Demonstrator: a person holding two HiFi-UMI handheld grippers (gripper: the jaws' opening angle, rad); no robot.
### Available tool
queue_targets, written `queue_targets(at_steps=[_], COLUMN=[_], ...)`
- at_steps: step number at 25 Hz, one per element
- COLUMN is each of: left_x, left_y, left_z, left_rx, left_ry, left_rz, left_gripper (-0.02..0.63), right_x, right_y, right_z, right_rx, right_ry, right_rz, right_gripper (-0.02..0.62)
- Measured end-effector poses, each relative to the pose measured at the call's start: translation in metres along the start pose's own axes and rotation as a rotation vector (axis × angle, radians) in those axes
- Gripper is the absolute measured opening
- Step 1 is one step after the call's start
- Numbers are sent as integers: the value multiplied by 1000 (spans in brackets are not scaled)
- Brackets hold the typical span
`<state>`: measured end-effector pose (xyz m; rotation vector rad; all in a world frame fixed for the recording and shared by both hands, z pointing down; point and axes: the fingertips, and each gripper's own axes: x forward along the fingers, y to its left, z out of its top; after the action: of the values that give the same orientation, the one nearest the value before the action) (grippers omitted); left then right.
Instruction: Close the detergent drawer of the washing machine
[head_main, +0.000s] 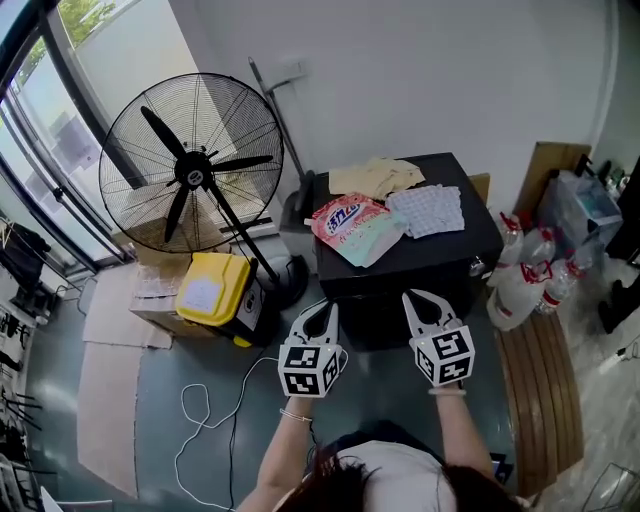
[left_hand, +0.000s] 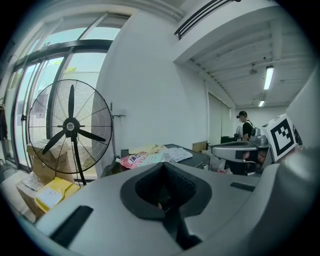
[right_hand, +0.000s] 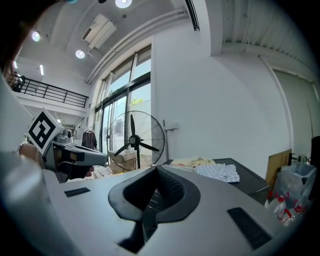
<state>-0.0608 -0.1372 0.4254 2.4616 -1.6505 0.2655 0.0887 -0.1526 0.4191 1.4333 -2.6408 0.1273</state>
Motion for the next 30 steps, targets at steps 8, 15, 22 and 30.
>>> queue_targets(at_steps=[8,15,22,30], left_x=[-16,-44,-68,-89], left_y=[-3,5,14,19], left_z=[20,30,34,27], left_rx=[14,16,11,-1], left_ry=[-43,-76,-102,-104], left_rz=[-40,-49,-62,-84], left_gripper=[18,17,17,18], right_x=[-11,-25,-34,-44], right_y=[9,29,45,65], right_z=[19,27,38,41], right_rx=[-4,-20,-38,-61], right_ry=[-36,-38,-45,-40], right_rz=[-41,-74,-114,-152], right_gripper=[27,28,26,26])
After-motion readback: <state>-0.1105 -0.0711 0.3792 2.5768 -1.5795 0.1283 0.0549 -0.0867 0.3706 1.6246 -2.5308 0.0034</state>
